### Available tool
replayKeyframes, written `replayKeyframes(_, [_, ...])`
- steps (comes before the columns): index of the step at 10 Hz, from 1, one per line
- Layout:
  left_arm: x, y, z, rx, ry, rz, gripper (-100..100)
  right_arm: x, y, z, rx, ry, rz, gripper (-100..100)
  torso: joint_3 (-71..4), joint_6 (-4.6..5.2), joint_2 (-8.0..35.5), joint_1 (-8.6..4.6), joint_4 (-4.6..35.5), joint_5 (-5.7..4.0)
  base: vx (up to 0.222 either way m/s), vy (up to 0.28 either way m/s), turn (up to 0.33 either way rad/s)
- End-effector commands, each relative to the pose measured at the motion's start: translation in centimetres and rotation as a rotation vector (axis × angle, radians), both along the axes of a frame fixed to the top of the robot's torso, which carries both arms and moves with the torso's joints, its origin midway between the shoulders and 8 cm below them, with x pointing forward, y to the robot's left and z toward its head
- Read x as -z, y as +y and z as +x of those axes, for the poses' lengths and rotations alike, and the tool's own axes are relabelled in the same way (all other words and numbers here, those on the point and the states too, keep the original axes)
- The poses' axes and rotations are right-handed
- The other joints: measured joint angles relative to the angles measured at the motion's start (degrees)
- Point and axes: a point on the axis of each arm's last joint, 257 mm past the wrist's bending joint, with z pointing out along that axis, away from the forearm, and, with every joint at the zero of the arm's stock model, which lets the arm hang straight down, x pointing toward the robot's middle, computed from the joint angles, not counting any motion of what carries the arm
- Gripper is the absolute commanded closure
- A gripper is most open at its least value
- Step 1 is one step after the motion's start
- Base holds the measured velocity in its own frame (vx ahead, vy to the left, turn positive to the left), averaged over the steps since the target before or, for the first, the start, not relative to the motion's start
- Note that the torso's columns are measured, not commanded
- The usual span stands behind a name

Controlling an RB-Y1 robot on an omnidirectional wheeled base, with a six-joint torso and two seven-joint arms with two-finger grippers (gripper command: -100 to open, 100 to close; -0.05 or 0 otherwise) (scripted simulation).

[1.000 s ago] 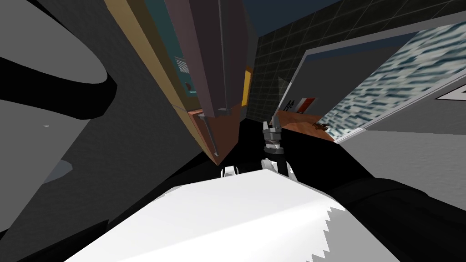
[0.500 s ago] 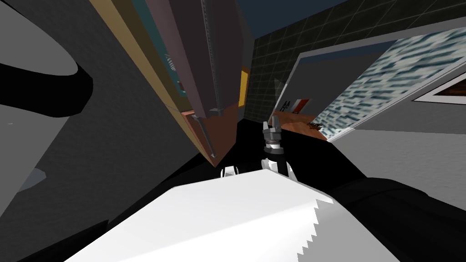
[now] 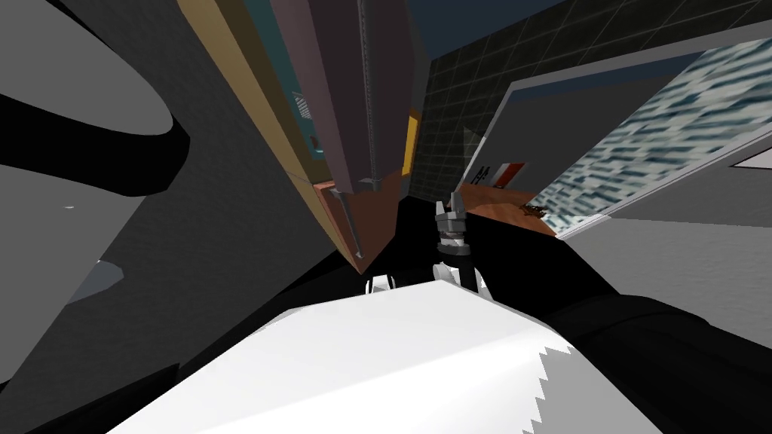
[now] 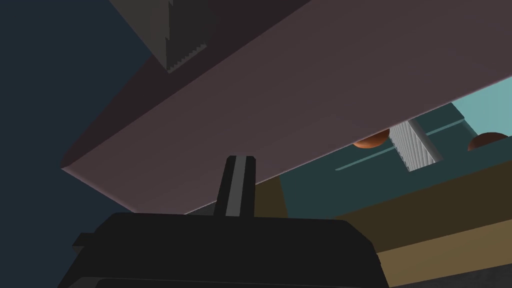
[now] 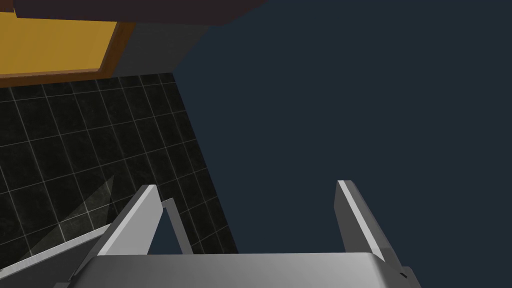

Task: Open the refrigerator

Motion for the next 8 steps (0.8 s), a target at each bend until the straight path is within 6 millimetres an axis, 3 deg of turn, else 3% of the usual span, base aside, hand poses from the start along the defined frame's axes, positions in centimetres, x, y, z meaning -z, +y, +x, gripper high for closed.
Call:
replayKeyframes(1, [-0.08,-0.14,-0.16,-0.013,-0.003,0.006,-100,0.00,0.00,0.00,0.000,0.000,0.000,0,0.0,-0.05,0.1,0.04,0.1,0.06,-0.042,-0.084,0.045])
replayKeyframes(5, [-0.14,-0.19,-0.24,-0.043,-0.006,0.023,-100,0.00,0.01,0.00,0.000,0.000,0.001,0,0.0,0.12,0.1,-0.68,0.2,-0.39,-0.045,-0.203,0.040])
replayKeyframes(7, [0.15,0.12,-0.20,-0.042,0.004,0.023,-100,-0.01,0.01,0.00,0.000,0.000,0.000,0,-0.3,0.12,-0.2,0.08,0.1,-0.14,-0.034,-0.049,0.028])
replayKeyframes(8, [0.22,0.08,-0.24,-0.041,0.006,0.024,100,0.00,0.01,0.00,0.000,0.000,0.000,0,-0.3,0.02,-0.2,0.47,0.0,0.12,-0.026,-0.010,0.015])
